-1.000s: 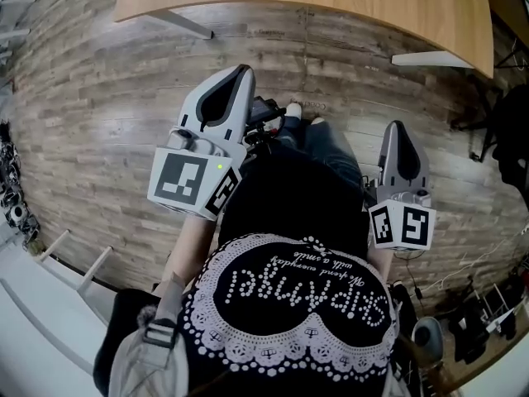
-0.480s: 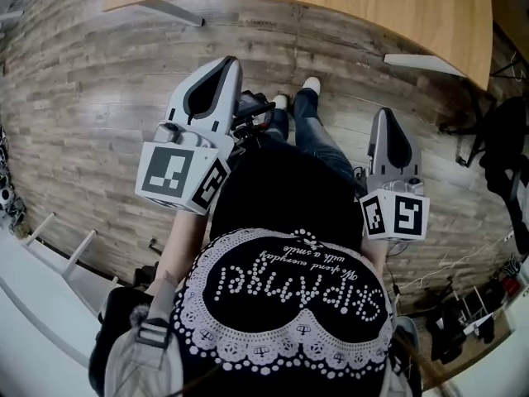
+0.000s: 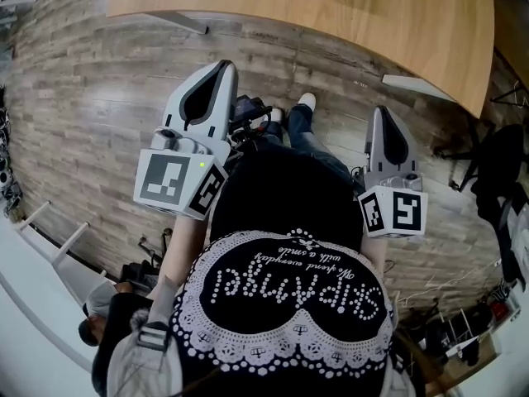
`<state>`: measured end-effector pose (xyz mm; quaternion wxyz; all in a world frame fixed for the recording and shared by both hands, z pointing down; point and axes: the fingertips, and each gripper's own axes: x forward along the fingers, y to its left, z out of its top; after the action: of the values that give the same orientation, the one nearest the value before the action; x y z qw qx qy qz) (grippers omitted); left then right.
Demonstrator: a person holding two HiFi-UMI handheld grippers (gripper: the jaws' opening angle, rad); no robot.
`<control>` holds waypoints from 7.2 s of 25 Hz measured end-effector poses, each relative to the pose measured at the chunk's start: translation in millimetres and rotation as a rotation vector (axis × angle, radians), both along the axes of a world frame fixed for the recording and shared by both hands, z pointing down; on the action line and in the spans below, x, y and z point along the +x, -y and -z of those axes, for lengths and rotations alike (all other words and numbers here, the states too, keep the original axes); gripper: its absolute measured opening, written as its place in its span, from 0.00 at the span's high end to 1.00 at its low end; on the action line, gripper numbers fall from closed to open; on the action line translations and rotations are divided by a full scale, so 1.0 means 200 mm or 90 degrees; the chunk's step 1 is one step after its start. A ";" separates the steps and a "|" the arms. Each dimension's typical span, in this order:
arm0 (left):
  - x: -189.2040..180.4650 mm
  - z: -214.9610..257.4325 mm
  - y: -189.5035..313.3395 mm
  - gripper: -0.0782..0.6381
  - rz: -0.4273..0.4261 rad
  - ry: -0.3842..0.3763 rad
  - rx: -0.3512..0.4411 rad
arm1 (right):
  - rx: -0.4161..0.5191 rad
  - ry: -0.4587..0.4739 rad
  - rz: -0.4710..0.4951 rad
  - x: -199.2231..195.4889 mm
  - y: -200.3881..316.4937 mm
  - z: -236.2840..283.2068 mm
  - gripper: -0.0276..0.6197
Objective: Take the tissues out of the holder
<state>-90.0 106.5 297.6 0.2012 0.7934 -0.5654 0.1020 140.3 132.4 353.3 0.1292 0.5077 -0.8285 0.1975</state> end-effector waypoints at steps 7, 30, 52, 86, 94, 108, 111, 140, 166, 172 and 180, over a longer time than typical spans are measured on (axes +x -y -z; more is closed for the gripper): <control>0.10 0.01 0.01 0.88 -0.015 0.019 0.018 | 0.015 -0.005 0.030 0.02 0.08 0.00 0.94; 0.06 0.08 0.34 0.88 -0.061 -0.022 0.021 | 0.032 -0.014 -0.011 -0.04 0.33 0.09 0.94; -0.04 0.03 0.72 0.88 -0.122 -0.047 0.001 | 0.034 -0.032 -0.108 -0.08 0.57 0.12 0.94; 0.00 0.01 0.86 0.88 -0.106 -0.050 -0.002 | 0.016 -0.045 -0.073 -0.07 0.70 0.06 0.94; 0.04 0.04 0.87 0.88 -0.064 -0.051 0.006 | 0.016 -0.037 -0.021 -0.04 0.81 0.06 0.94; 0.19 0.08 0.85 0.88 -0.045 -0.034 0.025 | 0.027 -0.019 -0.006 0.12 0.83 0.05 0.94; 0.23 0.08 0.84 0.88 -0.044 -0.031 0.025 | 0.033 -0.012 -0.005 0.16 0.82 0.05 0.94; 0.18 0.08 0.92 0.88 -0.138 -0.058 0.003 | -0.013 -0.039 -0.025 -0.12 0.88 -0.04 0.64; 0.03 0.04 0.99 0.88 -0.121 -0.071 -0.009 | -0.049 -0.091 -0.048 -0.24 1.23 -0.23 0.59; 0.03 0.04 1.00 0.88 -0.119 -0.071 -0.008 | -0.053 -0.095 -0.055 -0.23 1.25 -0.24 0.59; 0.00 0.03 1.02 0.88 -0.111 -0.071 -0.009 | -0.057 -0.095 -0.047 -0.25 1.26 -0.25 0.59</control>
<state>-89.8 -97.3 290.7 0.2287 0.8425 -0.4813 0.0788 89.4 -120.1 402.6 0.2058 0.5451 -0.7876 0.2008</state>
